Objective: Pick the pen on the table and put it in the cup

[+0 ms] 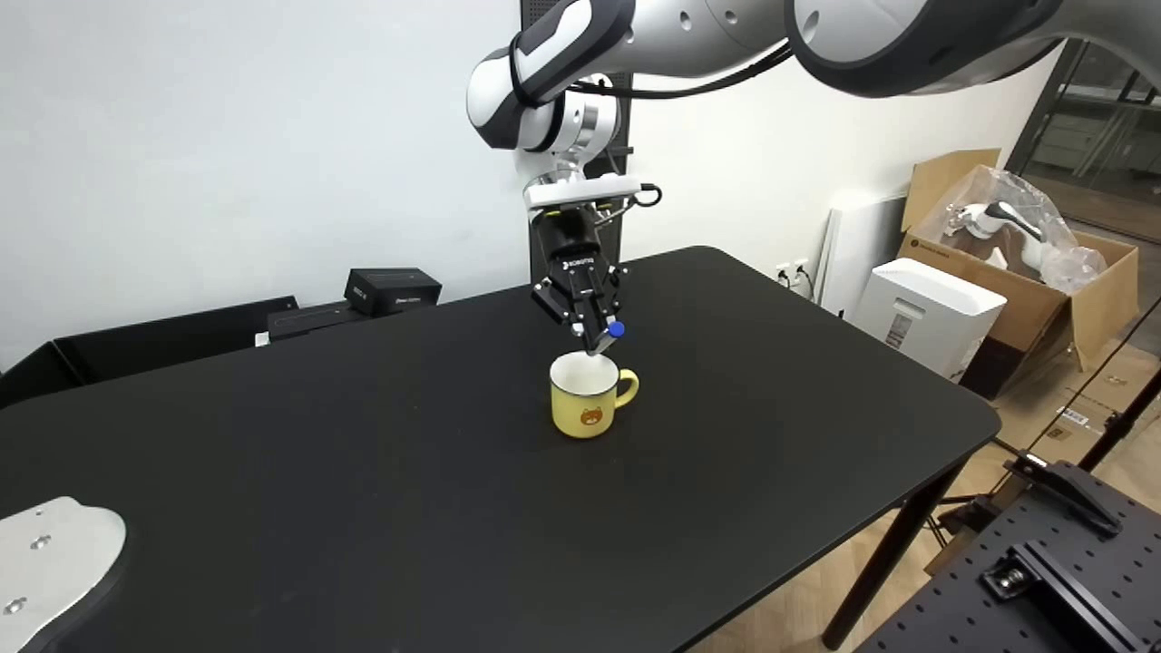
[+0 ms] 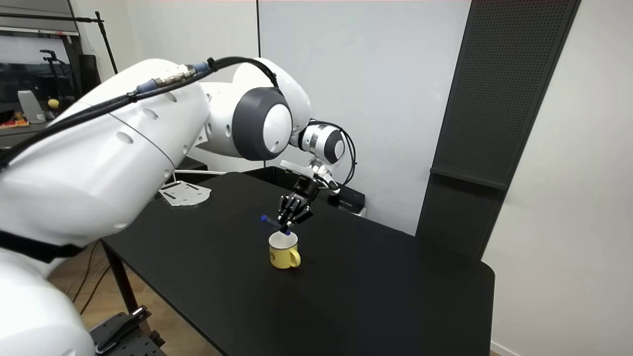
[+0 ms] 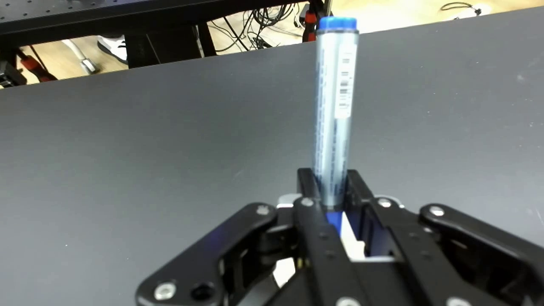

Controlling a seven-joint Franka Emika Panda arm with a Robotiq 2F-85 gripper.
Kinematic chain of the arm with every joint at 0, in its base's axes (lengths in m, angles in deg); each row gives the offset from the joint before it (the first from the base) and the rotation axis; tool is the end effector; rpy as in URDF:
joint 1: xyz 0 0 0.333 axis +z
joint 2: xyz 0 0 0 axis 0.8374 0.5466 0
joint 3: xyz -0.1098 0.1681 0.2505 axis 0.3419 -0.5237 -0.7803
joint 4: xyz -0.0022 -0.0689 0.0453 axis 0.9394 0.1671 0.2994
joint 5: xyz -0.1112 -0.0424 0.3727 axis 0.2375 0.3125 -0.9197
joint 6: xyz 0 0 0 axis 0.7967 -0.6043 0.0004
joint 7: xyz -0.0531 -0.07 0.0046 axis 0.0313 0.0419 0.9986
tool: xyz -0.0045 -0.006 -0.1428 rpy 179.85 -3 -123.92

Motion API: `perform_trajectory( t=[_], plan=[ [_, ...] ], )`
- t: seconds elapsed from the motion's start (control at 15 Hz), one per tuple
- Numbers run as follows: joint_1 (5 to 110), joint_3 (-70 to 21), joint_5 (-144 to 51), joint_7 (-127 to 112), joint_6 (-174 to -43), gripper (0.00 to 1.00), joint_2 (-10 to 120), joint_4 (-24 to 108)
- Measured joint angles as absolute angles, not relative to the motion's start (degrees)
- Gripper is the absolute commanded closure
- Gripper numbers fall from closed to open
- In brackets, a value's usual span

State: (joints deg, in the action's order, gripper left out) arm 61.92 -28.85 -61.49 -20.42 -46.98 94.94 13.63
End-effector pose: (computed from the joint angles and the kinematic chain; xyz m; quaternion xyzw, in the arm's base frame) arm 0.6348 0.0917 0.1618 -0.9047 0.1063 0.4119 0.0248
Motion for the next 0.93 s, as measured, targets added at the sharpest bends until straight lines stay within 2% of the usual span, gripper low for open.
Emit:
perform_trajectory(
  t=[0.93],
  plan=[
    [61.9, -28.8, -62.3, -22.7, -45.2, 0.95, 95.7, 12.1]
  ],
)
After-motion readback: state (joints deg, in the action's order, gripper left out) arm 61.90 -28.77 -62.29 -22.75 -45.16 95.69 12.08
